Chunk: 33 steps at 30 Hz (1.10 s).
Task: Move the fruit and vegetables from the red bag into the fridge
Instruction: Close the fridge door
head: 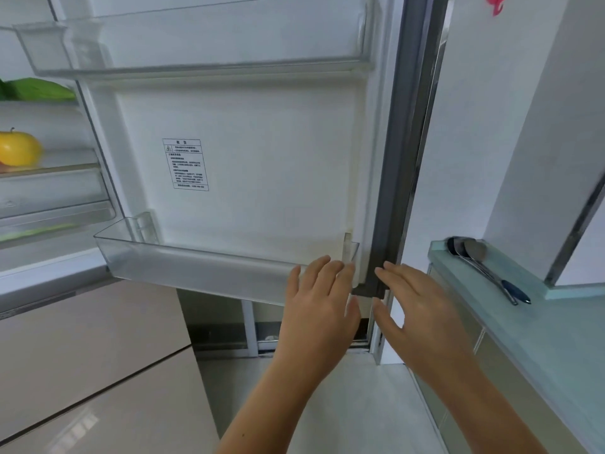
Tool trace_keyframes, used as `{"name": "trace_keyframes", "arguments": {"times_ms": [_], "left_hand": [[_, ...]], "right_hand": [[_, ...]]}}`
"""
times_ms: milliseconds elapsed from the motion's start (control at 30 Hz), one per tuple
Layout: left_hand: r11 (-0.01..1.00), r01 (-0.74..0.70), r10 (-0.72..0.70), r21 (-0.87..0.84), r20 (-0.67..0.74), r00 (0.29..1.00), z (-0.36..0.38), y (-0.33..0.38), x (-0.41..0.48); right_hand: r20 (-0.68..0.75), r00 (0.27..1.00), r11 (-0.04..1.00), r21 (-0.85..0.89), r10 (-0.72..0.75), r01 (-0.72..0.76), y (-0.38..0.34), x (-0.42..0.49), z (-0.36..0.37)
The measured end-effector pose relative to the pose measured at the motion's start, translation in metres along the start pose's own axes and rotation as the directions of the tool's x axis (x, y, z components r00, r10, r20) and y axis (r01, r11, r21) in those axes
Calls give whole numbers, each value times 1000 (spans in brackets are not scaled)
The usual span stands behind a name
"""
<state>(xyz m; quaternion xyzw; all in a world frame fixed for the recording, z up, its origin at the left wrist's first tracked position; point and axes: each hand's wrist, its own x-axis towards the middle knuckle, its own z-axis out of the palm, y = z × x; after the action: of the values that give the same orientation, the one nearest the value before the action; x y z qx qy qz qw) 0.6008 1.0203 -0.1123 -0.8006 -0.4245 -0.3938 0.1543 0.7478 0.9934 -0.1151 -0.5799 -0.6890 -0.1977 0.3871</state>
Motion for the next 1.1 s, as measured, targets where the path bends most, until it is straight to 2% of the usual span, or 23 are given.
{"name": "trace_keyframes", "arguments": {"times_ms": [333, 500, 867, 1100], "left_hand": [[998, 17, -18, -60, -8, 1000, -23, -2, -20], [999, 11, -13, -50, -57, 998, -50, -7, -43], [994, 108, -109, -4, -55, 993, -120, -26, -106], [974, 217, -210, 70, -101, 972, -166, -43, -144]], "right_hand": [[30, 1000, 998, 61, -2, 0, -18, -14, -2], [46, 998, 997, 72, -35, 32, -43, -28, -16], [73, 973, 952, 235, -217, 195, -128, -59, -46], [15, 930, 885, 314, -367, 344, -182, -70, -57]]}}
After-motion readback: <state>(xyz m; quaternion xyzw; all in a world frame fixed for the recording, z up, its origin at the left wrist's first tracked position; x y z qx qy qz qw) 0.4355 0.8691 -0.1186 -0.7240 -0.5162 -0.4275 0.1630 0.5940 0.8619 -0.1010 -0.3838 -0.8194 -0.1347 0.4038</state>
